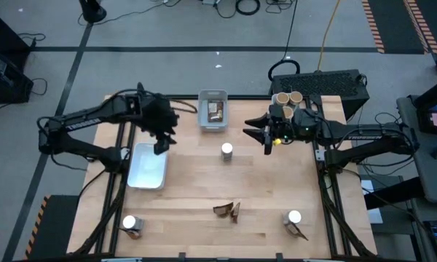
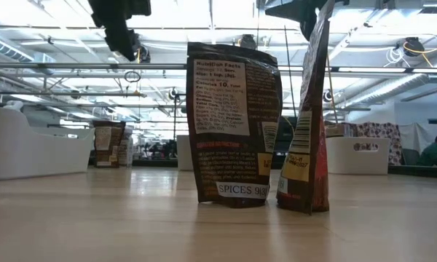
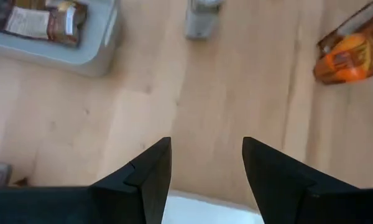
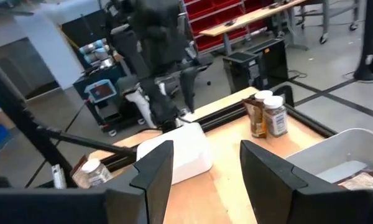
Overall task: Sort spices by type
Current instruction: Put the orange spice pack into the gray bin
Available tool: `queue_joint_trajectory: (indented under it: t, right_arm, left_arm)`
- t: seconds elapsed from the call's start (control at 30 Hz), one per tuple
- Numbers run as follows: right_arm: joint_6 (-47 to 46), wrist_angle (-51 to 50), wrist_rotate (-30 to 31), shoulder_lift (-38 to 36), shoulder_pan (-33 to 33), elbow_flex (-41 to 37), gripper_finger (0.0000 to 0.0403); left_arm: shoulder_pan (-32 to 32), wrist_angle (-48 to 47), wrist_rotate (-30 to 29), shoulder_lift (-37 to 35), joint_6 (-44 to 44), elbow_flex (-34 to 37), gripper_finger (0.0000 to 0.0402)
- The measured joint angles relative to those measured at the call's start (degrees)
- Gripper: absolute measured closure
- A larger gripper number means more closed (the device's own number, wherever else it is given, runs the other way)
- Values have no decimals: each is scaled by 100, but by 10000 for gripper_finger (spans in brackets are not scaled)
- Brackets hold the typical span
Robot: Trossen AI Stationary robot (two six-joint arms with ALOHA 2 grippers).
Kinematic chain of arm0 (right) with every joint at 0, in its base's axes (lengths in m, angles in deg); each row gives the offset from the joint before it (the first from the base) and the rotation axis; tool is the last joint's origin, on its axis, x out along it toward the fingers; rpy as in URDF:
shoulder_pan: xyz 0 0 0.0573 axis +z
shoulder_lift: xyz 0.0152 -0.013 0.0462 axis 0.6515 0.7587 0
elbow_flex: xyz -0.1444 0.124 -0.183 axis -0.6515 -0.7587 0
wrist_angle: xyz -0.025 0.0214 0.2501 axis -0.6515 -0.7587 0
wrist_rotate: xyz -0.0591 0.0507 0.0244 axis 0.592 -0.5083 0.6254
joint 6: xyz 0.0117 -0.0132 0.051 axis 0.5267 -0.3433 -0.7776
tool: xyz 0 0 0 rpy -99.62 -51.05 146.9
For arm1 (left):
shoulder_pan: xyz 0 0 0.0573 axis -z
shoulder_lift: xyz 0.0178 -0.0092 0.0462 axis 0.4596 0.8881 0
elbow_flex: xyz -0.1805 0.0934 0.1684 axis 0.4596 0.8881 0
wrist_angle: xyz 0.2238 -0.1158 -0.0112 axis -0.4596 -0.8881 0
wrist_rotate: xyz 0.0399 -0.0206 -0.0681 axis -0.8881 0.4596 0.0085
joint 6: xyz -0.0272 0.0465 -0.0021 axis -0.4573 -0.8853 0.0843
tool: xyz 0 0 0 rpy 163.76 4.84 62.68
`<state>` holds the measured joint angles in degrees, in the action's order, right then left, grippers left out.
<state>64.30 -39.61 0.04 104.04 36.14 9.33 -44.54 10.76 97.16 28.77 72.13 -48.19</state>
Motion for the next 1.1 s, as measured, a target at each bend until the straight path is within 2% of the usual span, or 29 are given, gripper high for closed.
queue_joint_trajectory:
  t: [0.07, 0.17, 0.33, 0.5, 0.57, 0.7, 0.9, 1.1]
  right_arm:
    - [11, -3, -27, 0, 69, 0, 236]
    - [29, -15, -40, 0, 197, 0, 236]
    - [86, -82, -22, -2, 289, 0, 236]
    - [313, -267, -20, -2, 287, 0, 236]
    - [413, -358, -20, -2, 287, 0, 236]
    - [367, -402, -21, -2, 340, 0, 236]
    - [106, -372, 29, 82, 891, 0, 236]
    - [-620, -361, 257, 459, 1885, 2, 236]
  left_arm:
    - [-45, 162, 404, 1, -66, -9, 204]
    - [227, 858, 1188, 114, -62, -9, 204]
    - [1023, 2096, 1369, 376, 592, -11, 204]
    - [1898, 3004, 987, 811, 1426, -77, 204]
    - [2160, 3009, 750, 1030, 1557, -216, 204]
    - [2440, 2936, 712, 1326, 1734, -363, 204]
    - [2753, 2700, 631, 1402, 1741, -466, 204]
    - [3366, 2872, -574, 1571, 1812, -466, 204]
